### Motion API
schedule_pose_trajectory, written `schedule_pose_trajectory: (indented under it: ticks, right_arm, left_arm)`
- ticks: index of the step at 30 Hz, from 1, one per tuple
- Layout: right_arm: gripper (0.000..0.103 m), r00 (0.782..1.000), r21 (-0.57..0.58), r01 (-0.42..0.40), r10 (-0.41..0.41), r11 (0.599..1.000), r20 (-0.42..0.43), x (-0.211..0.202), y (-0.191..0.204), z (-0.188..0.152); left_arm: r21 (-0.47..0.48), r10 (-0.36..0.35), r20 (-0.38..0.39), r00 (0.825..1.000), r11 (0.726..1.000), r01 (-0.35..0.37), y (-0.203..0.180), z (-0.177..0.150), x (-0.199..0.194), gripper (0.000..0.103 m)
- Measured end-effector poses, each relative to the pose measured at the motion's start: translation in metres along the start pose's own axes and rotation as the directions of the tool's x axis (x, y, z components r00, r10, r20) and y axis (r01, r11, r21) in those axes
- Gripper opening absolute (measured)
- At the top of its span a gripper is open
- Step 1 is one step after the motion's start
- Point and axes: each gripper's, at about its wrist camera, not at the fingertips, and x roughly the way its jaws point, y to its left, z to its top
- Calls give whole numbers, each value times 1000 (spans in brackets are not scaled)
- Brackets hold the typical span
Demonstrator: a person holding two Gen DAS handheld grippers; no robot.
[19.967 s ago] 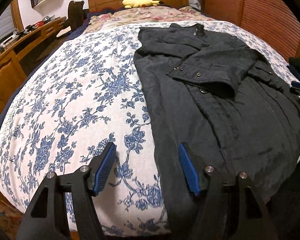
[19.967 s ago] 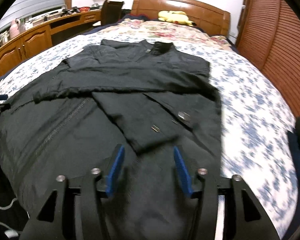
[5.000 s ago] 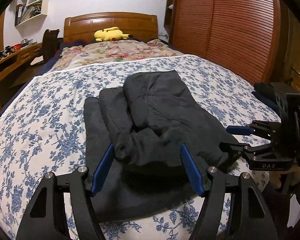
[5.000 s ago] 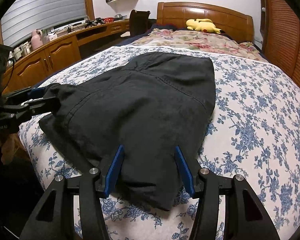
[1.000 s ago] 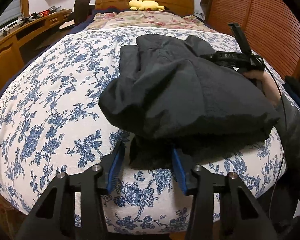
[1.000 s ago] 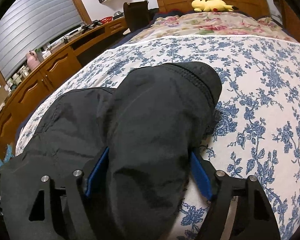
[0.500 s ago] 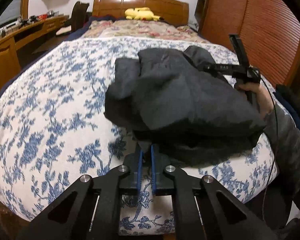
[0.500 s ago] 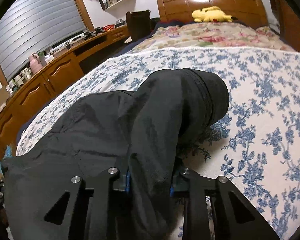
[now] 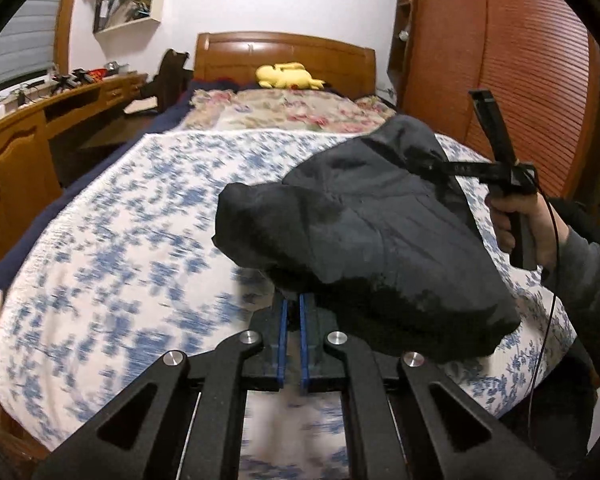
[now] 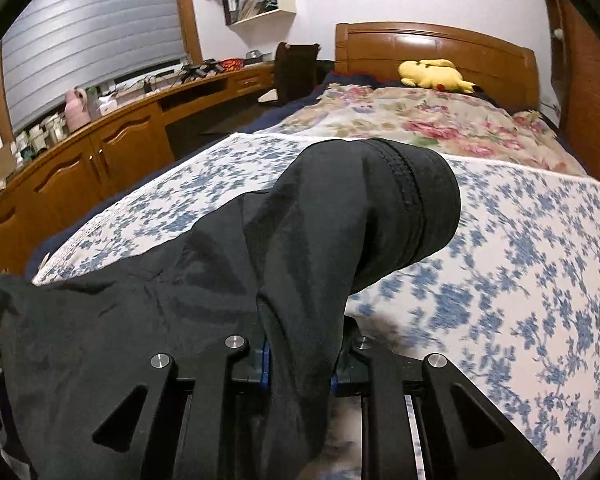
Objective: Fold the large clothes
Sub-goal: 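Lift the folded jacket with both tools and carry it off the bed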
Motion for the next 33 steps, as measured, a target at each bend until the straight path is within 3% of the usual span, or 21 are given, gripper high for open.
schedule_pose_trajectory:
  ticks: [6,18,33]
  right_arm:
    - [19,1000,-58,-13,12,998,-16,23,52,22]
    - [19,997,-173,-73,65,982,-48,65,148,54]
    - [19,994,-265,-107,96,958,-52,115,185,82]
  left_arm:
    - [-5,75,42,996,997,-75,42,-1,-29,5]
    - [-101,207,79,975,975,-199,115,-16,-79,5]
    - [-138,332,101,938,938,-317,162,-21,-108,5]
